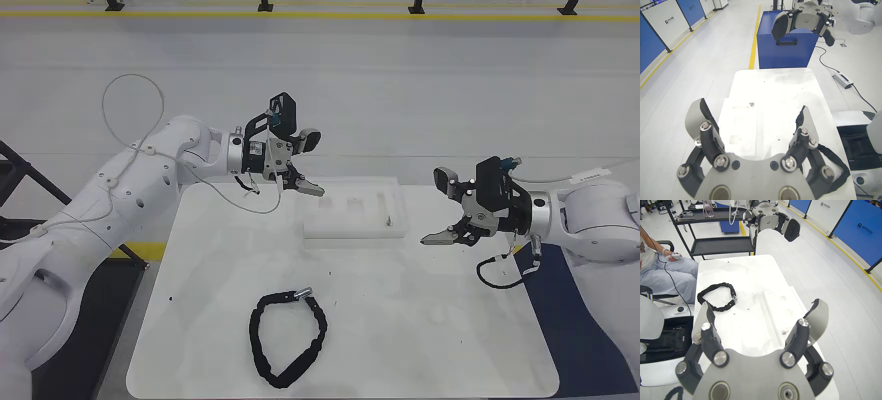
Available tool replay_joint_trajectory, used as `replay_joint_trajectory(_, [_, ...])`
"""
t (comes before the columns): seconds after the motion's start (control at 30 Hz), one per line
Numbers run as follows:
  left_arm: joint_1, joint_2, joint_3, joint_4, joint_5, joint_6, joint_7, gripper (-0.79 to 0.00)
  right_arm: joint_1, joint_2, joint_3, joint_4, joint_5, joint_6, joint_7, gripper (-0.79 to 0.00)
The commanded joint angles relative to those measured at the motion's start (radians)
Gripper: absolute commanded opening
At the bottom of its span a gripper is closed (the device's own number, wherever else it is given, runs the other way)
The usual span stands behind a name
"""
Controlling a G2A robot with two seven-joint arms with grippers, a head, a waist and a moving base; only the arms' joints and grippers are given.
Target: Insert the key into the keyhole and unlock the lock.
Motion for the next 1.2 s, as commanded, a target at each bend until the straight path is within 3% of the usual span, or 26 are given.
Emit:
replay_joint_trajectory(0.0, [0.000,0.000,0.000,0.000,0.000,0.000,0.000,-0.001,0.000,0.000,0.000,0.000,0.000,0.000,0.000,0.000])
replay_joint_trajectory(0.67, [0.000,0.000,0.000,0.000,0.000,0.000,0.000,-0.001,0.000,0.000,0.000,0.000,0.000,0.000,0.000,-0.001])
replay_joint_trajectory(0.8, [0.000,0.000,0.000,0.000,0.000,0.000,0.000,0.000,-0.011,-0.002,-0.013,0.001,-0.057,0.059,-0.011,0.000])
replay_joint_trajectory(1.17, [0.000,0.000,0.000,0.000,0.000,0.000,0.000,0.000,0.004,-0.030,-0.148,0.200,-0.160,0.105,-0.087,0.000])
